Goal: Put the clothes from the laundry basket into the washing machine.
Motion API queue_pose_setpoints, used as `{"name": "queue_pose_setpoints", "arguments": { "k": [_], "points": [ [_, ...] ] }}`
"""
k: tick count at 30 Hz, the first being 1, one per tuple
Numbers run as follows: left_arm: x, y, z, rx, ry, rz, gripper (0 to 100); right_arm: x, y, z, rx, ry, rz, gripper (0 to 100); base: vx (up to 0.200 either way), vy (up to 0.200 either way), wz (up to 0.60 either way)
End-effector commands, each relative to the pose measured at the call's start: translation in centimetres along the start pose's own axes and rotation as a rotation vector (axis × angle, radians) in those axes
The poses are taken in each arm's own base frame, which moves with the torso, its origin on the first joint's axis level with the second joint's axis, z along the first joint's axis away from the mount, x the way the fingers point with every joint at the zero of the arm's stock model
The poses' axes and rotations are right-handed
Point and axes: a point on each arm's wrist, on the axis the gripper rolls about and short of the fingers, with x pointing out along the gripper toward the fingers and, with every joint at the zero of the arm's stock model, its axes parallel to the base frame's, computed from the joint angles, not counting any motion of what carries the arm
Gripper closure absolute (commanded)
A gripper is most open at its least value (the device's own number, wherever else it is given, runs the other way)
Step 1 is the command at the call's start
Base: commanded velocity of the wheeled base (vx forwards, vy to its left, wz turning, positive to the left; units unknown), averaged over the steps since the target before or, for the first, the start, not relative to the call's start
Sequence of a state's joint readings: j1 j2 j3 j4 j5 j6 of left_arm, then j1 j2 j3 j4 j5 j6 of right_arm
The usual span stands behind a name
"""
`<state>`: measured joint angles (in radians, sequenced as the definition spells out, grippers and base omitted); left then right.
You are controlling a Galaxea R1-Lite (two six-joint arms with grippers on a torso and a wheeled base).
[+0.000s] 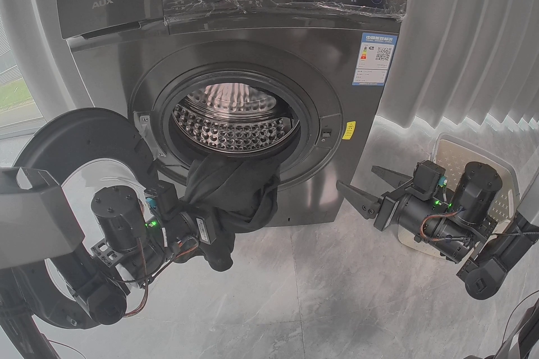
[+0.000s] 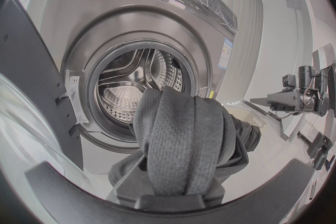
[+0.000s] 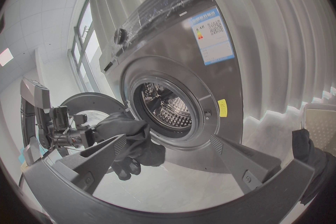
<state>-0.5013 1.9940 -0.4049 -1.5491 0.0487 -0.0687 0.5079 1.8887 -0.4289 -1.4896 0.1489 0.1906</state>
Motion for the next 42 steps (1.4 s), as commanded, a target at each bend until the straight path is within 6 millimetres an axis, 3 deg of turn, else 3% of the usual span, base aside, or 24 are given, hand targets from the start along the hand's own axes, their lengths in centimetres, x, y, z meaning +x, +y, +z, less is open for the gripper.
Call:
{"name": "queue_pose_setpoints", "arguments": {
  "k": [1,10,15,25,31,36,42],
  "points": [
    [0.0,0.0,-0.1,0.000,0.003,0.000,100,0.1,-0.6,-1.2,0.006,0.043,-0.020,0,0.000,0.000,0.00],
    [0.3,-0.4,-0.8,0.005,0.025,-0.012,100,0.2,-0.3,-1.3,0.006,0.045,-0.009,0,0.200,0.000,0.00],
    [0.2,-1.4,-1.0,0.007,0.032,-0.044,100,0.1,-0.3,-1.5,0.006,0.054,-0.009,0,0.000,0.000,0.00],
    [1.4,-1.4,-1.3,0.008,0.024,-0.043,100,-1.6,-0.5,-4.0,-0.020,0.182,-0.026,0,0.120,0.000,0.00],
    [2.0,-1.8,-1.1,0.008,0.002,-0.054,100,-1.6,0.0,-4.2,-0.021,0.188,-0.012,0,0.200,0.000,0.00],
    [2.4,-1.7,-1.2,0.006,0.003,-0.041,100,-1.5,0.0,-4.2,-0.021,0.190,-0.010,0,0.000,0.000,0.00],
    [3.0,-1.4,-2.7,0.024,0.040,0.018,100,-1.5,0.3,-4.4,-0.021,0.197,0.002,0,0.167,0.000,0.00]
  ]
}}
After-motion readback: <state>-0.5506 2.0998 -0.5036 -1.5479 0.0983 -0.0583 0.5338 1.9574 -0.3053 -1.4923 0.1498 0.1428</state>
